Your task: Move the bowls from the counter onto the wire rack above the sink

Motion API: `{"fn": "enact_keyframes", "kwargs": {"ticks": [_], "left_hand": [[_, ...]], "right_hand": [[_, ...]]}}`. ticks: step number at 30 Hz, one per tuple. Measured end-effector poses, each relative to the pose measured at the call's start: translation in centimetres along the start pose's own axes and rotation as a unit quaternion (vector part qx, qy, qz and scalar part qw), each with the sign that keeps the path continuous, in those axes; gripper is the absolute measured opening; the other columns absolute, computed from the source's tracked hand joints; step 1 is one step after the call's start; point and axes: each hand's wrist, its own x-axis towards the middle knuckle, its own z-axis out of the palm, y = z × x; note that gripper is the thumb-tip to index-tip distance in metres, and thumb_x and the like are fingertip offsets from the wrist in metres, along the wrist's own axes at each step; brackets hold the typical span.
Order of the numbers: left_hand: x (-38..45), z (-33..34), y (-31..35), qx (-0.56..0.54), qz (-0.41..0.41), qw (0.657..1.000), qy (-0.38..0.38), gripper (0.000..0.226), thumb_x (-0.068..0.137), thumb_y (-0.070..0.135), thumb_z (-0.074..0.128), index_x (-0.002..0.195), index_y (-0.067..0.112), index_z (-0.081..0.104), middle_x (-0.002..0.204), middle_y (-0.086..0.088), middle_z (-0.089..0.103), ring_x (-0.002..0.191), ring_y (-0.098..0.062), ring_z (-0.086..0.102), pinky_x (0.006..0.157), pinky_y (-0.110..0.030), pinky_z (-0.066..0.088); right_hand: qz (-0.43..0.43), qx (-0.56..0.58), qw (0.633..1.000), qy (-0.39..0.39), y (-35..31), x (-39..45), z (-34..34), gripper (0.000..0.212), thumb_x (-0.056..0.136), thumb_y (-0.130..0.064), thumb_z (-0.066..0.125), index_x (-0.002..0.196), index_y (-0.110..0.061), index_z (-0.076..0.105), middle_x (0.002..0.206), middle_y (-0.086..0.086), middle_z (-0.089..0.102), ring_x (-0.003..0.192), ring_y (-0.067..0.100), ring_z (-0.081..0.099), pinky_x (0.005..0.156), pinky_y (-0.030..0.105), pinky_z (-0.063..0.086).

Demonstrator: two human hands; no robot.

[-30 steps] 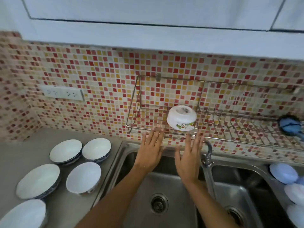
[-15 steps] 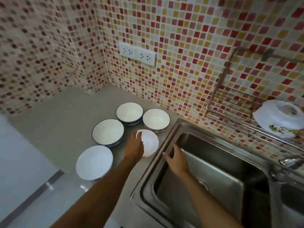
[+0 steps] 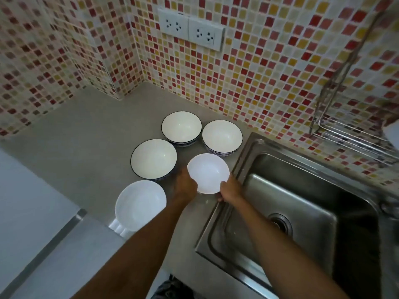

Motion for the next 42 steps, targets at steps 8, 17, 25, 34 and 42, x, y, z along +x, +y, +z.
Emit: {"fn": "enact_keyframes", "kwargs": {"ticks": [8, 17, 25, 34, 42], "left_hand": [[-2.5, 1.3, 2.2, -0.055, 0.051, 0.997, -0.005, 0.036, 0.091, 0.012, 0.054, 0.125, 0.001, 0.052, 0.125, -0.022, 0.059, 0.112, -0.038, 0.057, 0.094, -0.041, 0.046], [-7.6, 5.1, 10.9, -0.231, 0.073, 0.956, -0.168, 0.054, 0.089, 0.058, 0.046, 0.135, 0.029, 0.043, 0.135, -0.007, 0.055, 0.115, -0.029, 0.057, 0.098, -0.052, 0.05], [-13.4, 5.7, 18.2, -0.37, 0.156, 0.901, -0.164, 0.044, 0.094, 0.062, 0.022, 0.123, 0.042, 0.049, 0.133, -0.001, 0.056, 0.124, -0.022, 0.052, 0.105, -0.041, 0.042], [-16.8, 6.6, 23.7, -0.424, 0.208, 0.869, -0.145, 0.026, 0.097, 0.055, 0.028, 0.108, 0.05, 0.051, 0.115, 0.01, 0.062, 0.113, -0.021, 0.059, 0.099, -0.048, 0.049], [-17.5, 6.9, 27.6, -0.367, 0.238, 0.888, -0.142, 0.039, 0.09, 0.065, 0.03, 0.12, 0.043, 0.042, 0.129, 0.0, 0.054, 0.112, -0.022, 0.057, 0.097, -0.043, 0.05]], "right_hand": [[0.047, 0.089, 0.995, 0.017, 1.1, -5.2, -3.9, 0.047, 0.085, -0.008, 0.038, 0.132, -0.011, 0.042, 0.118, 0.02, 0.062, 0.064, 0.031, 0.065, 0.035, 0.022, 0.045], [-0.007, 0.174, 0.977, 0.124, 2.9, -11.2, -13.7, 0.036, 0.093, -0.01, 0.042, 0.129, -0.012, 0.04, 0.111, 0.008, 0.053, 0.069, 0.024, 0.063, 0.055, 0.031, 0.057], [-0.106, 0.215, 0.951, 0.194, 2.8, -15.4, -20.9, 0.036, 0.096, -0.021, 0.049, 0.132, -0.019, 0.044, 0.112, 0.001, 0.057, 0.077, 0.014, 0.064, 0.053, 0.022, 0.056], [-0.207, 0.172, 0.918, 0.29, 3.2, -18.0, -27.3, 0.03, 0.097, -0.03, 0.051, 0.121, -0.013, 0.055, 0.102, -0.004, 0.062, 0.078, 0.003, 0.06, 0.055, 0.014, 0.052], [-0.289, 0.004, 0.835, 0.468, 5.0, -17.4, -32.2, 0.033, 0.1, -0.023, 0.045, 0.121, -0.006, 0.063, 0.123, 0.008, 0.062, 0.113, 0.019, 0.056, 0.096, 0.023, 0.039]]}}
